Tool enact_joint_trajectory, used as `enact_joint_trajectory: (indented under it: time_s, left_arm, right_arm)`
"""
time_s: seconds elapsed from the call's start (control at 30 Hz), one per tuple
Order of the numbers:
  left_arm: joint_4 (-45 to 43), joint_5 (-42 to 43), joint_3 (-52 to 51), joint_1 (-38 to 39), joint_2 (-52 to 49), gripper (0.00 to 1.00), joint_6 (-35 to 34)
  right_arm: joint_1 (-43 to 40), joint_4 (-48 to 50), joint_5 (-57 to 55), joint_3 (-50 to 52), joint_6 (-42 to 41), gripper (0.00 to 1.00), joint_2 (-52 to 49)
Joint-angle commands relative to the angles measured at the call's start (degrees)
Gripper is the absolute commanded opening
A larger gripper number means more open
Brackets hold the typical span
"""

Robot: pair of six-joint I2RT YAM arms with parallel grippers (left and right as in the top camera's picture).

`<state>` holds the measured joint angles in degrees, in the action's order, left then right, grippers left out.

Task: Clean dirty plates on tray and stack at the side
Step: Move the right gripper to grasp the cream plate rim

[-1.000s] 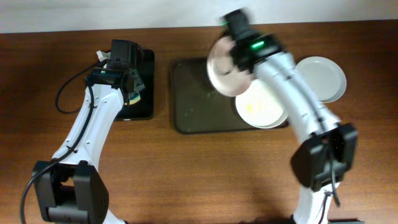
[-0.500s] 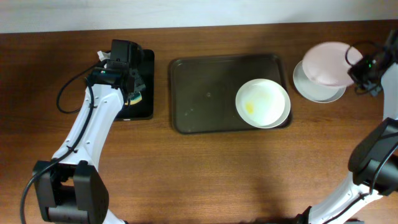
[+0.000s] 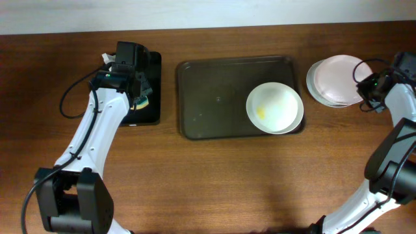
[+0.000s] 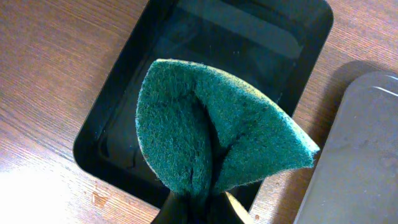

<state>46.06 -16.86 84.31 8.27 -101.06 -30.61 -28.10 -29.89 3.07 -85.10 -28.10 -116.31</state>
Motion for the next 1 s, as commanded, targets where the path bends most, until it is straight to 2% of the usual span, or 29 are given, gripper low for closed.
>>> enact_joint_trajectory:
  time_s: [0.0, 0.1, 0.2, 0.27, 0.37, 0.47, 0.5, 0.6, 0.8, 0.87, 0.93, 0.97]
  left_arm:
    - [-0.2, 0.2, -0.3, -0.3, 0.1, 0.00, 0.3]
    - [-0.2, 0.2, -0.3, -0.3, 0.1, 0.00, 0.3]
    - [-0.2, 0.2, -0.3, -0.3, 0.1, 0.00, 0.3]
    - [-0.2, 0.3, -0.3, -0.3, 0.1, 0.00, 0.3]
    - [-0.4, 2.3, -0.3, -0.3, 0.1, 0.00, 0.3]
    - [-0.6, 4.2, -0.3, -0.3, 0.1, 0.00, 0.3]
    - [-0.5, 4.3, -0.3, -0.3, 0.1, 0.00, 0.3]
    - [-0.3, 4.3, -0.3, -0.2, 0.1, 0.00, 0.3]
    - [0.1, 4.3, -0.3, -0.2, 0.1, 0.00, 0.3]
    - [0.0, 4.2, -0.3, -0.2, 0.1, 0.00, 0.3]
    - [-0.1, 4.2, -0.3, -0.2, 0.1, 0.00, 0.3]
    - [-0.2, 4.2, -0.3, -0.2, 0.1, 0.00, 0.3]
  right_arm:
    - [3.0, -2.9, 4.6, -0.4, 2.4, 0.33, 1.2]
    - [4.5, -7.6, 4.7, -1.1, 2.4, 0.45, 3.9]
    - [6.6, -11.3, 6.1, -1.1, 5.5, 0.45, 9.1]
    - [9.5, -13.5, 7.5, -1.1, 10.6, 0.47, 12.4]
    - [14.2, -13.5, 8.2, -1.0, 21.8, 0.58, 12.7]
    - [20.0, -13.6, 7.3, 0.0, 37.1, 0.75, 9.7]
    - [21.5, -13.9, 5.6, 0.3, 38.9, 0.79, 8.4]
    - [25.2, -13.3, -2.8, 0.3, 38.4, 0.77, 3.9]
    - [26.5, -9.2, -3.6, 0.3, 43.3, 0.74, -0.6]
    - [26.5, -8.7, -3.5, 0.3, 44.4, 0.69, -1.2]
    - [26.5, -9.0, -3.1, 0.3, 44.4, 0.55, -1.9]
    - [26.5, -9.5, -2.3, 0.3, 44.3, 0.55, -2.2]
